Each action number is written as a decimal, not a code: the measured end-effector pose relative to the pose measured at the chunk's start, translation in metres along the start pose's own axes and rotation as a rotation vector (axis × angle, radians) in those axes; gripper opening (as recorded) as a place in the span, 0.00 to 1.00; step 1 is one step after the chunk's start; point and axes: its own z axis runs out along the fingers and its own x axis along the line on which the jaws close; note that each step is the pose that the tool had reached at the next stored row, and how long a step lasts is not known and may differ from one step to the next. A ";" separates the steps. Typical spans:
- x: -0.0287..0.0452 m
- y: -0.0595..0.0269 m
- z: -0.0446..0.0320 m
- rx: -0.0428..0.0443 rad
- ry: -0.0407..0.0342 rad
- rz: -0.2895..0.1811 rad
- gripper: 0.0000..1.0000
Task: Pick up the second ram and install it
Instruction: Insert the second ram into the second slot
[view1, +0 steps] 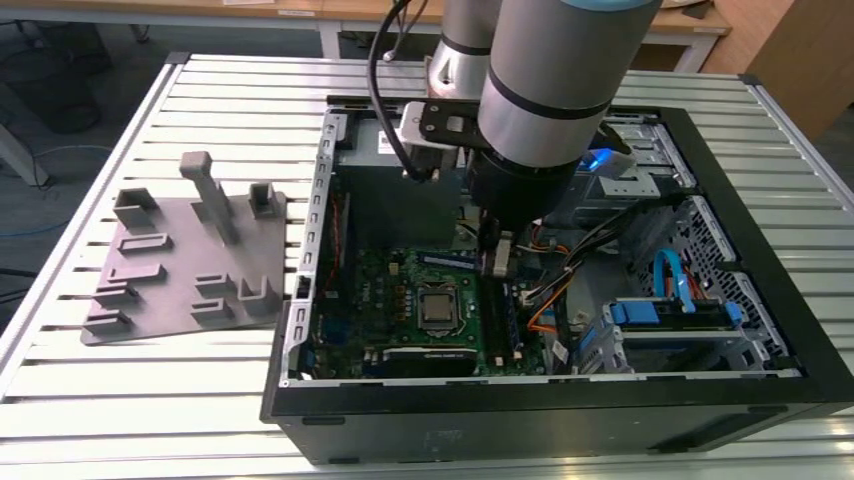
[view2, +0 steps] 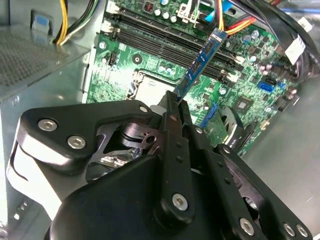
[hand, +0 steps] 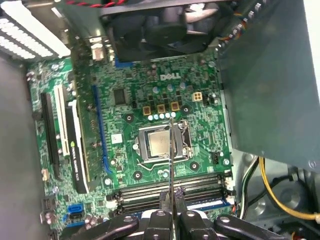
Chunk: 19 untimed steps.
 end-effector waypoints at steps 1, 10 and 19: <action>0.0000 0.0000 0.0001 0.0011 -0.0005 0.018 0.14; 0.0001 0.0000 0.0007 0.0105 -0.0049 0.172 0.14; 0.0001 0.0000 0.0010 0.0165 -0.0079 0.272 0.14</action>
